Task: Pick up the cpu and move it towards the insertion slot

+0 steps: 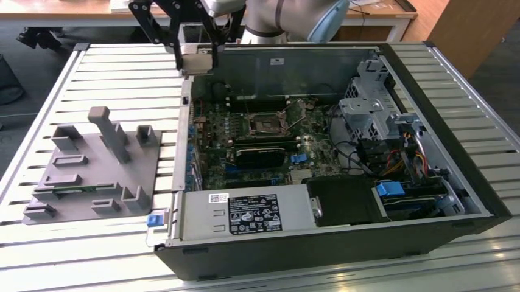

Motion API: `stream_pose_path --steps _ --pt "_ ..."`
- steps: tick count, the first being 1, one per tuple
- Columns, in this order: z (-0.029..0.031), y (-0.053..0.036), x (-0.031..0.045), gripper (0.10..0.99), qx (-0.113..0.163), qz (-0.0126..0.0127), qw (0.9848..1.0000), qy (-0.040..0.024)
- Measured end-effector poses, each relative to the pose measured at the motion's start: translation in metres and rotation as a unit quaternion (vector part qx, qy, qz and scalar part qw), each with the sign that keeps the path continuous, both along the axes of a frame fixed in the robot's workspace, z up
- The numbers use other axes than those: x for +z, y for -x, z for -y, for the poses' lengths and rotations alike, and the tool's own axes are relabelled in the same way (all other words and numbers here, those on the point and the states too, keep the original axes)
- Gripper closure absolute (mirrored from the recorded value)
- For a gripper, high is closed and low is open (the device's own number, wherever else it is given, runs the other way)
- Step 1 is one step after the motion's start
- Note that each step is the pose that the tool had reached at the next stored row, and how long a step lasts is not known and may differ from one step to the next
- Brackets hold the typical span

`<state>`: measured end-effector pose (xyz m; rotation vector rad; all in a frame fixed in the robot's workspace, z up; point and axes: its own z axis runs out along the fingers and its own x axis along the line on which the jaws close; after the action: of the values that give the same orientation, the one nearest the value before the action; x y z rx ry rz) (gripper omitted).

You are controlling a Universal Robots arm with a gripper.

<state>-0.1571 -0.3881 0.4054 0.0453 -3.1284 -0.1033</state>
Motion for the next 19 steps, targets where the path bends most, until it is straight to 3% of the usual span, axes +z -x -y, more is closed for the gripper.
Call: stream_pose_path --steps 19 --pt "-0.0135 -0.0203 -0.0003 0.541 0.002 0.0000 1.0000 0.0000"
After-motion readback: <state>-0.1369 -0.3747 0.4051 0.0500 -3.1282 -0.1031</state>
